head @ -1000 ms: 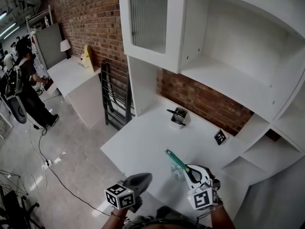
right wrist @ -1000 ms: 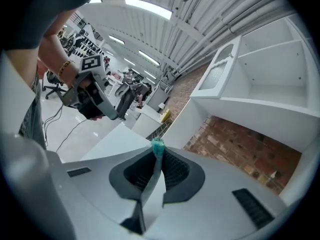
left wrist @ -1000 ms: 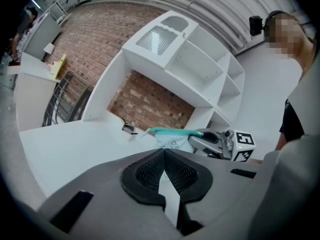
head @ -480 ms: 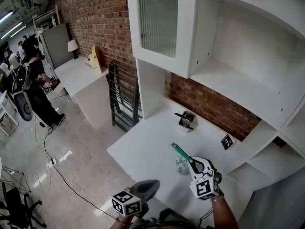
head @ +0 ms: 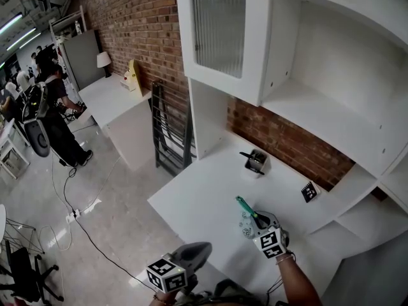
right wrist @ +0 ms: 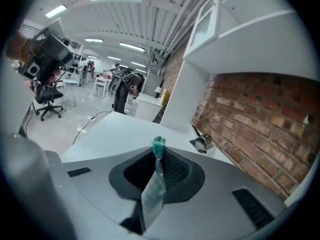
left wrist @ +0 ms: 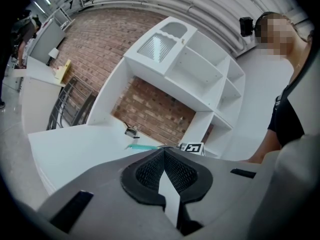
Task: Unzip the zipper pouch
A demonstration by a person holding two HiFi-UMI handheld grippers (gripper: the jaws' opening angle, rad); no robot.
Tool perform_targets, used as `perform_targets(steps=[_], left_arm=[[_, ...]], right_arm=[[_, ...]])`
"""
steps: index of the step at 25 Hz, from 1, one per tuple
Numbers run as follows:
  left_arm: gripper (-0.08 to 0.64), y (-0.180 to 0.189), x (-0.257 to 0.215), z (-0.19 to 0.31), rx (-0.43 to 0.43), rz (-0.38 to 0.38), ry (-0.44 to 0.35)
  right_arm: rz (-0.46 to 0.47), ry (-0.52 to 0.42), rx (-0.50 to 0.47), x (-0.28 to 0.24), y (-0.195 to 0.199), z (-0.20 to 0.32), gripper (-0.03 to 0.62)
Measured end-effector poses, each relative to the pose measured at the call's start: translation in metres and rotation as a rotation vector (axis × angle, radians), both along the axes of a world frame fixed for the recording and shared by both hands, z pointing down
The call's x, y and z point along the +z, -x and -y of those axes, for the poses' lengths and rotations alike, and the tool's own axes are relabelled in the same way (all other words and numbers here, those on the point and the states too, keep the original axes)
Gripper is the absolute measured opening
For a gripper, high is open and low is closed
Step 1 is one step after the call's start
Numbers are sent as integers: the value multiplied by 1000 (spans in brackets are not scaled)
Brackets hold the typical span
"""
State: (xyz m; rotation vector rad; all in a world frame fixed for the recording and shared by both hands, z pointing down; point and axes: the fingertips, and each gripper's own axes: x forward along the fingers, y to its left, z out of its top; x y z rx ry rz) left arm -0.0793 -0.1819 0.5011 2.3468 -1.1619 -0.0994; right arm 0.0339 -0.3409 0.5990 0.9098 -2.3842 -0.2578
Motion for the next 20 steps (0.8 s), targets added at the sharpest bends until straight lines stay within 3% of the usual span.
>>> perform_targets(steps=[16,20], left_arm=[[2,1,1,-1,-8,-7,1],[2,0,1,-2,1,-2,4]], right_arm=[[215,286,358,69,-80,30,31],[210,319,398,84,-90,29,32]])
